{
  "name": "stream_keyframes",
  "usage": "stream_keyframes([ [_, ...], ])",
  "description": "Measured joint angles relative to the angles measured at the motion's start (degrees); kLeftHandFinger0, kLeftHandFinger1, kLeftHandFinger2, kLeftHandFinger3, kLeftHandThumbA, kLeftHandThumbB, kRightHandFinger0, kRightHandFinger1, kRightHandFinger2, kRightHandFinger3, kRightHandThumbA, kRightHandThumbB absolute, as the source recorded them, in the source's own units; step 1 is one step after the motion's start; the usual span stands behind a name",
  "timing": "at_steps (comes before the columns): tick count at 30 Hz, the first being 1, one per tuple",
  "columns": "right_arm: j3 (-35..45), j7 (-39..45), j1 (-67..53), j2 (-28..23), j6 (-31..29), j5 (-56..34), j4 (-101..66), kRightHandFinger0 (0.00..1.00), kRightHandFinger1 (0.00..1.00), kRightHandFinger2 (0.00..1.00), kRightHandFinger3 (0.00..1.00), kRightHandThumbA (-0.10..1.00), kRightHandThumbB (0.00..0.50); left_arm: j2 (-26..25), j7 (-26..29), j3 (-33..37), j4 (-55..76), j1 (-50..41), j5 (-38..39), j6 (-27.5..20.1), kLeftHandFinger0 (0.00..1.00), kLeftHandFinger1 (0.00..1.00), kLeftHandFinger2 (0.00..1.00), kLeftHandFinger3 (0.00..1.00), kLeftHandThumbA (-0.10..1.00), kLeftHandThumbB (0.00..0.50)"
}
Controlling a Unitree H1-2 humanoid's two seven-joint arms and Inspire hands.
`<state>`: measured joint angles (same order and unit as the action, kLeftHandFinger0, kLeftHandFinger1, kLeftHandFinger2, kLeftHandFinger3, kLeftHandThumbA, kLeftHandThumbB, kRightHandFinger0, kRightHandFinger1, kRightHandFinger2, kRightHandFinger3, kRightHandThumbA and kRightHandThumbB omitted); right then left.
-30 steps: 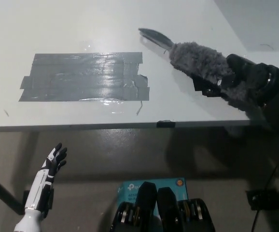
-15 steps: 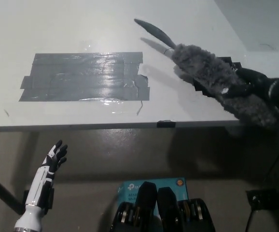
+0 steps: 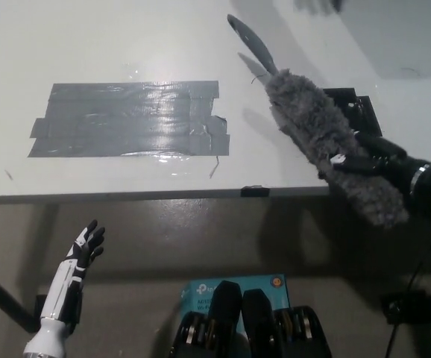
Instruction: A grey duster is kept infront of the robot in the middle of the table and the robot extends its right arm to grab the duster, picks it up and hands it to a person
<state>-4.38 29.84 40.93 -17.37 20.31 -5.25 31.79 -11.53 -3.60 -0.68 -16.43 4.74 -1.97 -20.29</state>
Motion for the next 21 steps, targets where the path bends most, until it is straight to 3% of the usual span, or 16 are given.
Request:
stream_keyframes([
  [15, -0.3, -4.7, -12.5, 9.5, 1.8, -14.7, -11.3, 0.0, 0.51, 0.93, 1.0, -0.1, 0.151, 0.0, 0.0, 0.0, -0.1, 0.1, 0.0, 0.2, 1.0, 1.0, 1.0, 1.0, 1.0, 0.337],
  [21, -0.4, -7.3, -16.5, 13.3, 3.0, -20.5, -14.6, 0.0, 0.48, 0.88, 1.0, -0.1, 0.155, 0.0, 0.0, 0.0, -0.1, 0.1, 0.0, 0.3, 1.0, 1.0, 1.0, 1.0, 1.0, 0.343],
])
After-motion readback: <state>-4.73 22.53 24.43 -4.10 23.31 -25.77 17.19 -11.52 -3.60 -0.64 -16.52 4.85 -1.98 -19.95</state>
